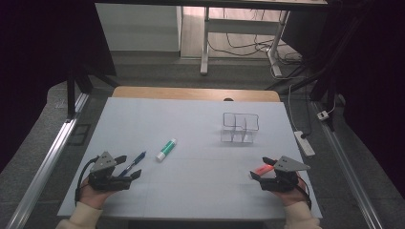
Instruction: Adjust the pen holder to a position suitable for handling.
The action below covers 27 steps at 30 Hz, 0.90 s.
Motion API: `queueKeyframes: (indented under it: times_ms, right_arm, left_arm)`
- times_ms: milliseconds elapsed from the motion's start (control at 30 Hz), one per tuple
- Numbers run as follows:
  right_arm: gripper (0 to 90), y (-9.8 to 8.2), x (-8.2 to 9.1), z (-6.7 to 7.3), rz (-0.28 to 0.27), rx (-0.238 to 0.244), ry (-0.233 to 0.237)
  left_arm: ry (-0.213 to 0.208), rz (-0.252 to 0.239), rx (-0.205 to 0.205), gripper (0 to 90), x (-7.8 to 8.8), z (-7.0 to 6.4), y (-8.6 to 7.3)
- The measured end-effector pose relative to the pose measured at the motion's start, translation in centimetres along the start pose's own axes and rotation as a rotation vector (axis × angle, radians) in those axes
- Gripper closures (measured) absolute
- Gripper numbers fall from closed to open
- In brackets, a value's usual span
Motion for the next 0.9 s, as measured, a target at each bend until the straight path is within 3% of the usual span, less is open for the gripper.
queueKeyframes:
  times_ms: [900]
  right_arm:
    - [26.6, 0.16, 0.06, 0.13, 0.003, -0.004, 0.006]
  left_arm:
    - [0.009, 0.001, -0.007, 19.7, -0.08, 0.03, 0.06]
Point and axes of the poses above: each handheld gripper's, and its own axes: x roughly backward along the jaws, y roughly out of its top, z roughly to its left, the point moved 4 cm from there along -x, roughly forward along the jaws, and after that the axes turned 7 degrees about z, right-handed, at the moved point
